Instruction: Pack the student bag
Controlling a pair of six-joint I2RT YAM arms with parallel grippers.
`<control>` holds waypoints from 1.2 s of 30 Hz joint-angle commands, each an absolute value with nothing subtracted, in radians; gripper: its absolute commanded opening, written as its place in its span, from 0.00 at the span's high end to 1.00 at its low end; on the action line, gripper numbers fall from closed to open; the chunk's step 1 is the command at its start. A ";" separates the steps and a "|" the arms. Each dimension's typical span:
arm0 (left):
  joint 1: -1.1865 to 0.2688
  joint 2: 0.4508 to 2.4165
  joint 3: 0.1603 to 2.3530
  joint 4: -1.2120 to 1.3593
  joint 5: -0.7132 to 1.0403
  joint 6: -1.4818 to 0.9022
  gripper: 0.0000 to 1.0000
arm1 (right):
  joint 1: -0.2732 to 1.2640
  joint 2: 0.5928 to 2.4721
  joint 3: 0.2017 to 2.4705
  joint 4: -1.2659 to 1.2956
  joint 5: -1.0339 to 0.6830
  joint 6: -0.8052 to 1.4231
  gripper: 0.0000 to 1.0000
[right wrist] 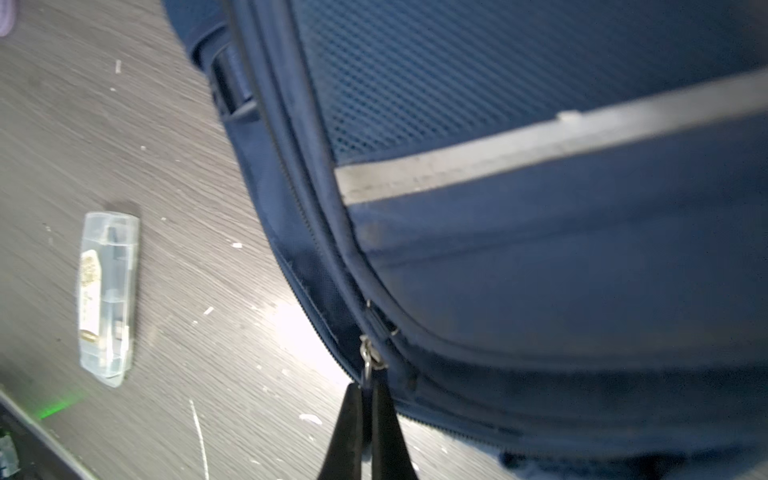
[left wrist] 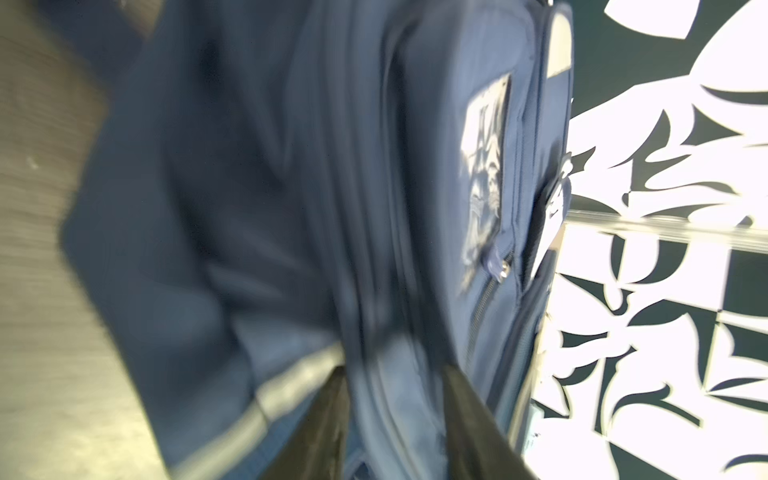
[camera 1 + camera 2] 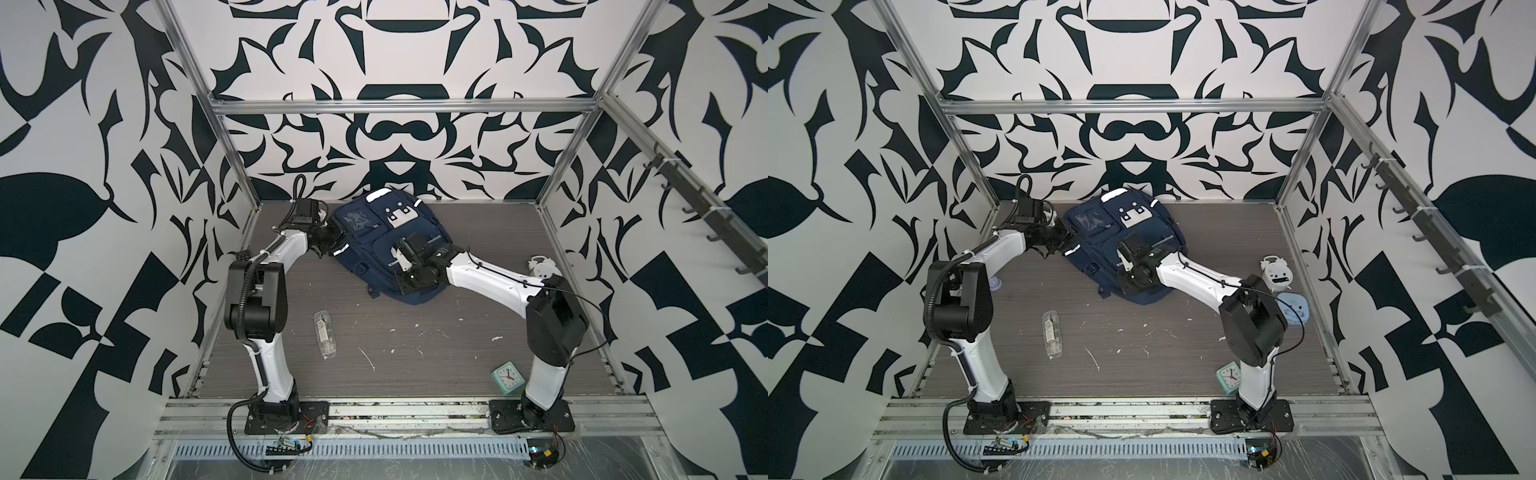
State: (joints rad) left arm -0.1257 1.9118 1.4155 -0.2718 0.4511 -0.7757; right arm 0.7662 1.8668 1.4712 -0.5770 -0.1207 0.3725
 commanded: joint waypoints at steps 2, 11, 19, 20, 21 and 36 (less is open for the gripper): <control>-0.139 1.827 1.327 -0.311 0.471 -0.753 0.50 | 0.792 1.877 1.564 -0.532 -0.186 0.400 1.00; -0.199 1.632 1.077 -0.300 0.477 -0.740 0.50 | 0.805 1.924 1.620 -0.515 -0.239 0.405 1.00; -0.271 1.663 1.051 -0.239 0.485 -0.771 0.52 | 0.814 1.947 1.661 -0.510 -0.269 0.413 1.00; -0.276 1.671 1.053 -0.233 0.485 -0.772 0.52 | 0.816 1.947 1.666 -0.512 -0.270 0.412 1.00; -0.279 1.680 1.058 -0.228 0.483 -0.774 0.52 | 0.816 1.947 1.671 -0.514 -0.271 0.411 1.00; -0.276 1.734 1.119 -0.218 0.477 -0.770 1.00 | 0.817 1.924 1.660 -0.556 -0.255 0.388 1.00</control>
State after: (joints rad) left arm -0.2817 1.7294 1.0855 -0.2134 0.4934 -0.7887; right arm 0.8021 1.9774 1.6333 -0.5732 -0.2310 0.4107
